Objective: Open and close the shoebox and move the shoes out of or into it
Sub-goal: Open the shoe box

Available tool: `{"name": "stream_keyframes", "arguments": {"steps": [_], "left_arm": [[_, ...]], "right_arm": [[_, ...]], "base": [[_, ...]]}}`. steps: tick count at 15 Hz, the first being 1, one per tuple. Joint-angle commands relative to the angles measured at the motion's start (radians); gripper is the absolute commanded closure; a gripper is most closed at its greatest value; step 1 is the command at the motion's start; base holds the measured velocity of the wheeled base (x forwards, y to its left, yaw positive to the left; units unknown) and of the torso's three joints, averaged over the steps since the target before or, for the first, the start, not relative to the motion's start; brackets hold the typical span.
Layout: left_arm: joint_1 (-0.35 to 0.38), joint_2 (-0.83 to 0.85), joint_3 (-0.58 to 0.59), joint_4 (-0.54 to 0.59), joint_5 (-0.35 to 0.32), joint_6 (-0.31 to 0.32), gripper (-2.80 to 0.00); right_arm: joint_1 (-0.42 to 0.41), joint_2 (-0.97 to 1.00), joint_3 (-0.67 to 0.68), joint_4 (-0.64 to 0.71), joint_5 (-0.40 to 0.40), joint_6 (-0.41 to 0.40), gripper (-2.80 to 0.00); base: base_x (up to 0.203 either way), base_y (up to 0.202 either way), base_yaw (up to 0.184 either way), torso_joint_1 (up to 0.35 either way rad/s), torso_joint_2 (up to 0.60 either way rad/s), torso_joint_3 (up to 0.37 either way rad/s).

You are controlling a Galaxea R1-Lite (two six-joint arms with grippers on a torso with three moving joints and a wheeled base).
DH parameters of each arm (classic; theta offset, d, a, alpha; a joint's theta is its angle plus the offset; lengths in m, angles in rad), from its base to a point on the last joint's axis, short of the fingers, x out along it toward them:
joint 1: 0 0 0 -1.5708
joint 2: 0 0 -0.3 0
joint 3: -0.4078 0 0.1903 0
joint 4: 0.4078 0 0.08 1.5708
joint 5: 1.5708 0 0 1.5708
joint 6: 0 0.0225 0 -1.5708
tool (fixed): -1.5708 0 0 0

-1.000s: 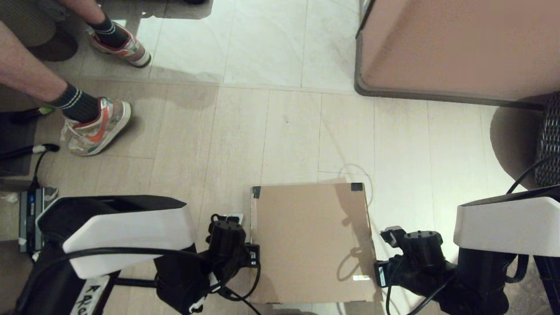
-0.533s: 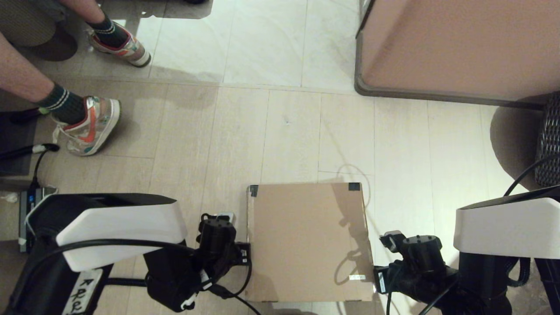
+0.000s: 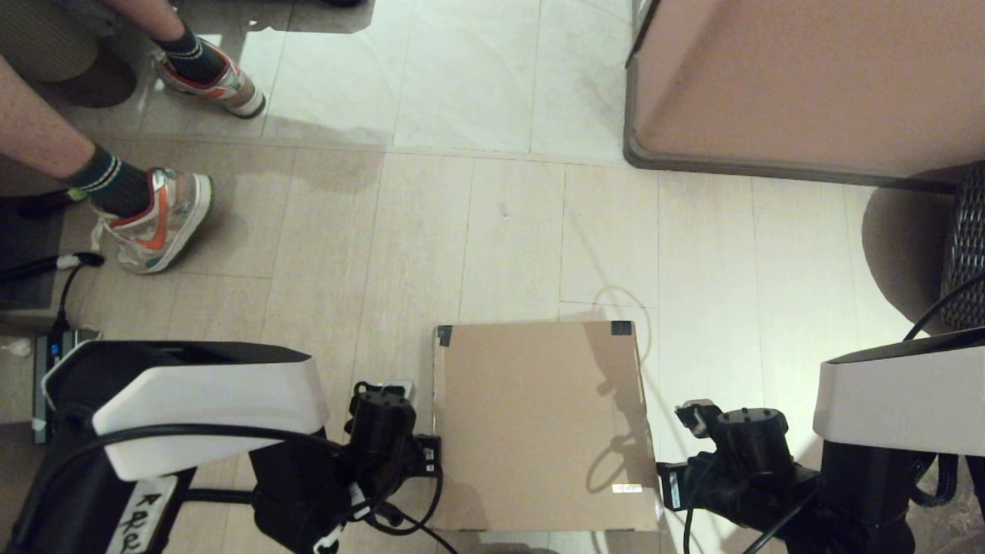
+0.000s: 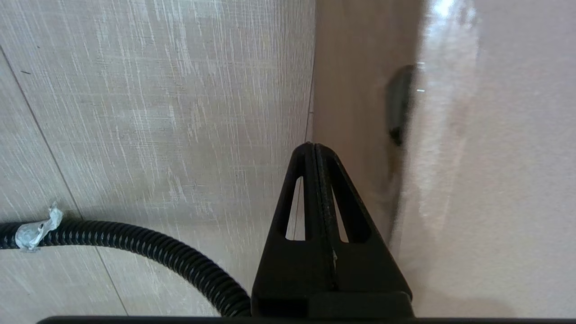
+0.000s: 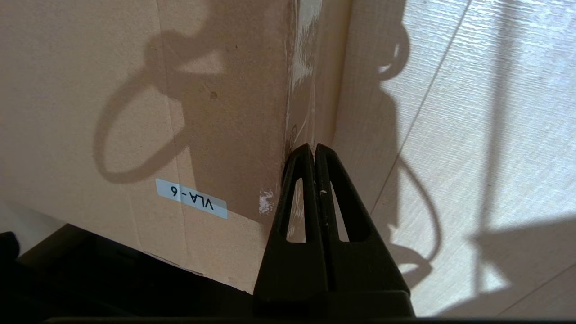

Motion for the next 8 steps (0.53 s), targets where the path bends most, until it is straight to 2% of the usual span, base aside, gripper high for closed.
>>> {"name": "stream_keyframes", "arguments": {"steps": [1,4,5,8], "left_arm": [[-0.001,0.003,-0.007,-0.006,0.002,-0.002,0.00],[-0.004,0.020,-0.059,-0.005,0.000,-0.010,0.00],[-0.012,0.019,-0.078,0.000,0.000,-0.034,0.00],[-0.022,-0.005,-0.077,0.029,0.001,-0.060,0.00]], "right_arm": [[0.001,0.016,-0.003,-0.007,-0.005,-0.004,0.00],[0.005,0.037,-0.040,-0.001,-0.012,-0.007,0.00],[0.007,0.050,-0.044,0.000,-0.012,-0.008,0.00],[0.007,0.028,-0.035,-0.002,-0.014,-0.007,0.00]], "base": [[0.000,0.000,0.000,0.000,0.00,0.000],[0.000,0.000,0.000,0.000,0.00,0.000],[0.000,0.000,0.000,0.000,0.00,0.000],[0.000,0.000,0.000,0.000,0.00,0.000]]}}
